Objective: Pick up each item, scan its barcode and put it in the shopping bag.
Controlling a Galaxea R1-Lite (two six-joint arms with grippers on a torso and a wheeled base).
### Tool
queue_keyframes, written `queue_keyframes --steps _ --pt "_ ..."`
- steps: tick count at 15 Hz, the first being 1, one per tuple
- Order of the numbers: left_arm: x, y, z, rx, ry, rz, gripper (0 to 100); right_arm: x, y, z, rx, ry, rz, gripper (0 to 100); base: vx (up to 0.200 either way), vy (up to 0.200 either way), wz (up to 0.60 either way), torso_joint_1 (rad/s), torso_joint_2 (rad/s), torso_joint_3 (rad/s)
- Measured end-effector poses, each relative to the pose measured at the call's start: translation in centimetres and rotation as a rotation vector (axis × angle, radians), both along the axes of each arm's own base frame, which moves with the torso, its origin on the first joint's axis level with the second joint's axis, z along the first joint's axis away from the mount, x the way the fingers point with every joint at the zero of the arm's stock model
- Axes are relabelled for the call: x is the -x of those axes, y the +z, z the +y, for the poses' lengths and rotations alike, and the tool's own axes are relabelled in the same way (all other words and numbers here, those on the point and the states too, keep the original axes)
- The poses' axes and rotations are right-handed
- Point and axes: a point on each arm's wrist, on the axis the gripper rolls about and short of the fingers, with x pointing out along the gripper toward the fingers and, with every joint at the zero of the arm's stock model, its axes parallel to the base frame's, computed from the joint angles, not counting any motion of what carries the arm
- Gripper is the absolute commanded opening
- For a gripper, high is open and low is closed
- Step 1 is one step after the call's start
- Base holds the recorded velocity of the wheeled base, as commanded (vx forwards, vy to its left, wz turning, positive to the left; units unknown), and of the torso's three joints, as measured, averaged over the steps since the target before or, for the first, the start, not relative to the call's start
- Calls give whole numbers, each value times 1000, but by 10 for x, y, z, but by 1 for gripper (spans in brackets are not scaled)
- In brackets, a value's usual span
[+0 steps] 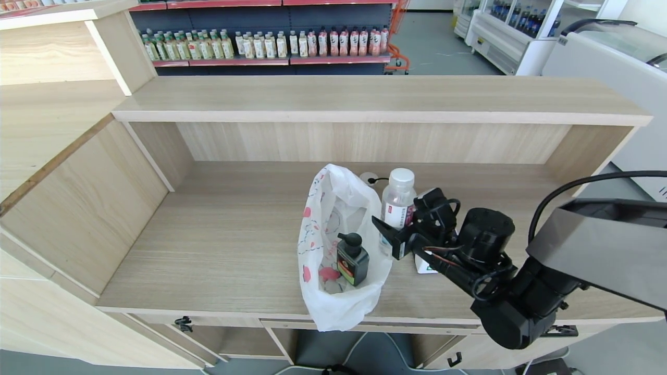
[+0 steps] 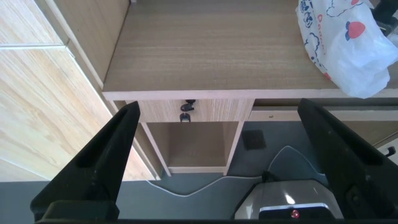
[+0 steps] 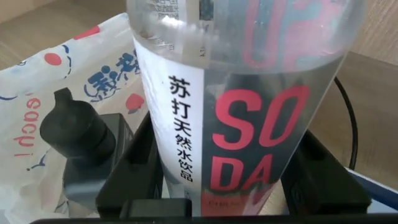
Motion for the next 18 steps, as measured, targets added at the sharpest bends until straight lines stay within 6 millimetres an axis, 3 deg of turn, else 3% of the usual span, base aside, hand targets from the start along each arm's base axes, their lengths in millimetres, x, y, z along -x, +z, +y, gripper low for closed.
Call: queue_keyframes --steps 6,11,18 --pt "0 0 0 0 0 0 100 -30 3 7 -4 275 -97 0 0 0 0 0 0 0" --pt "0 0 0 0 0 0 100 -49 -17 6 6 329 -89 0 0 0 0 0 0 0" --pt "0 0 0 0 0 0 100 -75 -35 17 -15 548 -97 0 0 0 0 0 0 0"
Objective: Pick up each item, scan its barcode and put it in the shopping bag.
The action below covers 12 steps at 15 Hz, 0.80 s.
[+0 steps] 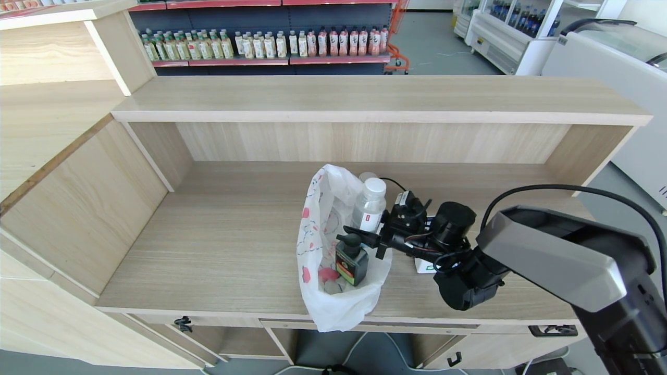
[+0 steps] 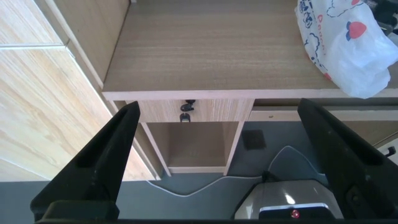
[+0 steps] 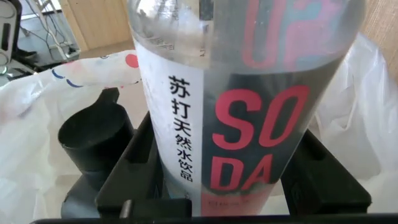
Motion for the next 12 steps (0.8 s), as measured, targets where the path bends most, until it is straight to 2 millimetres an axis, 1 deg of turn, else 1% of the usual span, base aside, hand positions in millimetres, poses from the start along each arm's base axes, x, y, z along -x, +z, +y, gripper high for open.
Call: queue_keyframes --steps 3,6,12 --pt "0 0 0 0 0 0 100 -7 -11 4 2 6 -5 0 0 0 0 0 0 0" --pt "0 0 0 0 0 0 100 -9 -20 6 8 7 0 0 0 0 0 0 0 0" --pt "0 0 0 0 0 0 100 -10 -24 1 17 -6 2 0 0 0 0 0 0 0"
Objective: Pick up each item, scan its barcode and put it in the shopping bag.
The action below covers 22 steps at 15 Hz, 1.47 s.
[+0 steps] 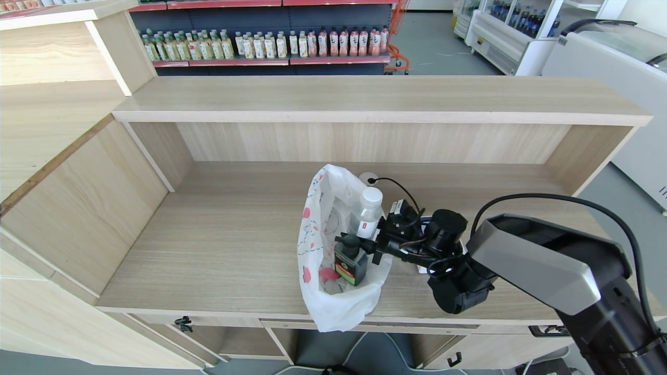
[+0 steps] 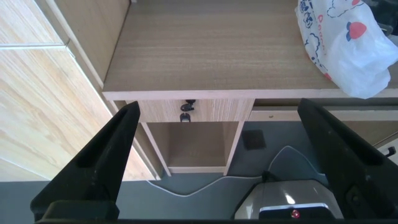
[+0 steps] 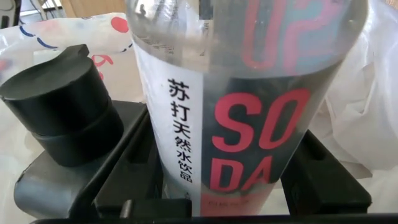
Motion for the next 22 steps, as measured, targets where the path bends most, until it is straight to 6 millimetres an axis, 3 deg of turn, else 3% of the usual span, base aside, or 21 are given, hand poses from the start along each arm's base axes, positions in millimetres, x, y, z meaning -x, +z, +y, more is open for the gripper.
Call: queue_keyframes --steps 3,4,11,15,18,22 --pt "0 0 0 0 0 0 100 1 -3 -4 6 -7 16 0 0 0 0 0 0 0" --pt "0 0 0 0 0 0 100 2 -4 -5 10 -8 24 100 0 0 0 0 0 0" --pt "0 0 0 0 0 0 100 10 9 -9 11 -10 32 100 0 0 0 0 0 0" --pt "0 0 0 0 0 0 100 23 23 -28 22 -40 58 100 0 0 0 0 0 0" --pt "0 0 0 0 0 0 100 42 46 -47 25 -68 67 100 0 0 0 0 0 0" --pt "0 0 0 0 0 0 100 83 96 -79 1 -174 31 100 0 0 0 0 0 0"
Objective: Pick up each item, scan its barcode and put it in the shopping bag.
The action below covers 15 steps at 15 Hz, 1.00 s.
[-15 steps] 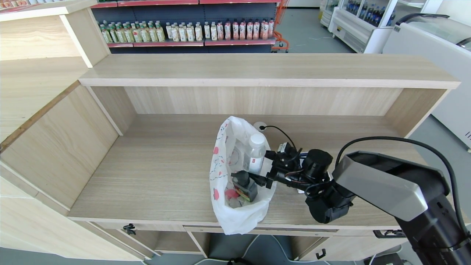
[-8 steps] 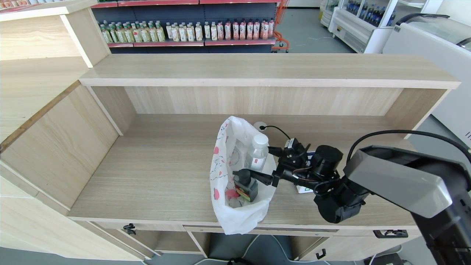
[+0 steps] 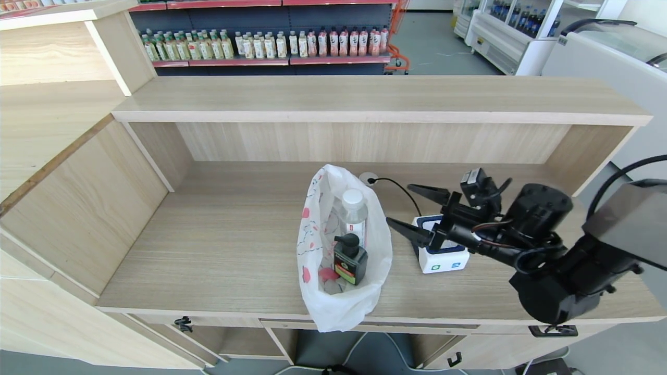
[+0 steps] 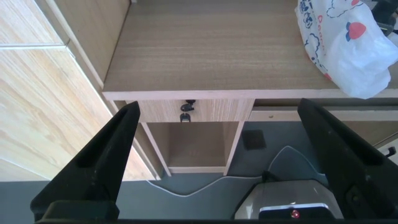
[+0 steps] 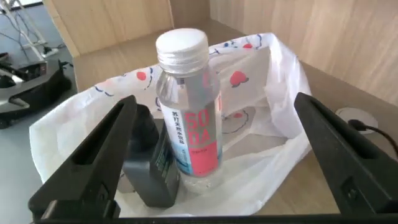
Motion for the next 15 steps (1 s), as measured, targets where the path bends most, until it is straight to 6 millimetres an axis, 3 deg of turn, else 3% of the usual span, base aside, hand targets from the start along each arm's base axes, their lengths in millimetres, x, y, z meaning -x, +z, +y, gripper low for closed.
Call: queue_keyframes --steps 3,6,9,11,15 --pt "0 0 0 0 0 0 100 44 35 -29 0 -221 -11 100 0 0 0 0 0 0" --pt "0 0 0 0 0 0 100 86 57 -64 66 -555 91 100 0 0 0 0 0 0" --pt "0 0 0 0 0 0 100 134 71 -87 60 -831 178 100 0 0 0 0 0 0" --pt "0 0 0 0 0 0 100 169 70 -96 33 -928 193 100 0 0 0 0 0 0" --pt "0 0 0 0 0 0 100 230 37 -109 38 -1022 237 100 0 0 0 0 0 0"
